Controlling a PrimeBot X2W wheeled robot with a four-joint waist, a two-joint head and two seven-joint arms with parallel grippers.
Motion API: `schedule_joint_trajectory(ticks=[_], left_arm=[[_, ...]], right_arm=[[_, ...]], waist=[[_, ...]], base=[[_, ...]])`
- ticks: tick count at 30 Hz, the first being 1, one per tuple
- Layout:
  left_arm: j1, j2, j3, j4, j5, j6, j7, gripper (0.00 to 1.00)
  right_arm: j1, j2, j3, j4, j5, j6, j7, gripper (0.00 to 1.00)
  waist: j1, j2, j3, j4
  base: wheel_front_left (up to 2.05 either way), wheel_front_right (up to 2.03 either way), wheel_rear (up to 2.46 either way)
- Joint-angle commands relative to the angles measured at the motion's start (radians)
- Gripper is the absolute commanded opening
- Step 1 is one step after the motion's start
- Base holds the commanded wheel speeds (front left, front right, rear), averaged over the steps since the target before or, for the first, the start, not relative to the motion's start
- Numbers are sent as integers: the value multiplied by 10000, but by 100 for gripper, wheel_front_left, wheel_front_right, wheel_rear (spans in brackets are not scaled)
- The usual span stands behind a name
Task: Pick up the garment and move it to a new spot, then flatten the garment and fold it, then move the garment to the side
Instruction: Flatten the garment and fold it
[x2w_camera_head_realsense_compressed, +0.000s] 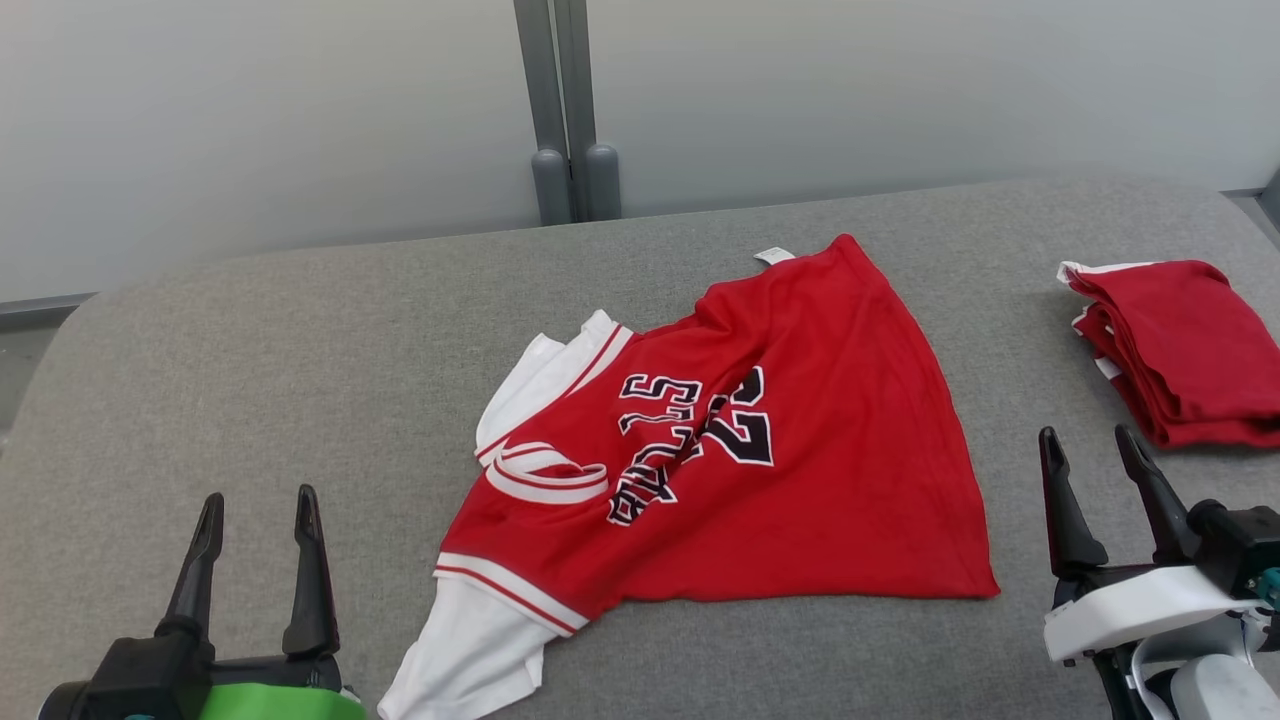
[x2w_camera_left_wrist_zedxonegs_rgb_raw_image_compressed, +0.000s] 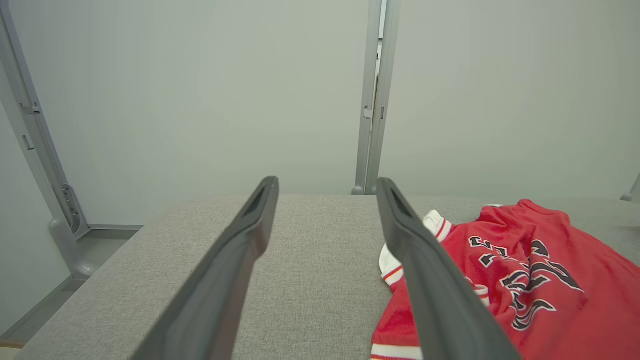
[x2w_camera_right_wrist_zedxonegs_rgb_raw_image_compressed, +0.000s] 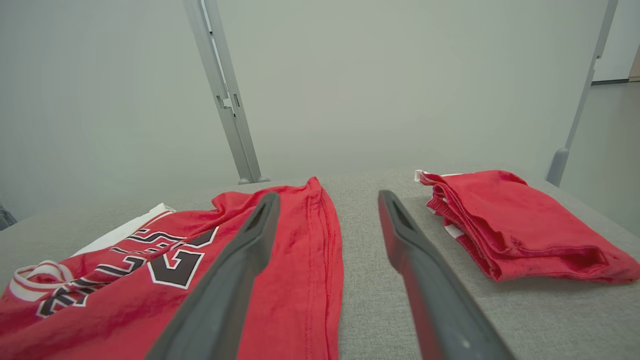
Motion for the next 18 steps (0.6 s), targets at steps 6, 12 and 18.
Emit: schedule_joint_trajectory(ticks=[6, 12, 18], left_arm=[[23, -369, 376, 338, 406, -477, -28, 100], [-99, -612, 570, 602, 633, -820, -29, 100], [110, -599, 409, 1298, 221, -1254, 617, 100]], right_arm=[[-115, 46, 69, -102, -89, -3, -38, 100], [-134, 34, 114, -141, -71, -3, -38, 100], [67, -198, -304, -132, 86, -3, 14, 100]], waist=[[0, 0, -10, 35], [0, 0, -18, 78], [0, 0, -16, 167]], base=[[0, 0, 0], [0, 0, 0], [0, 0, 0]])
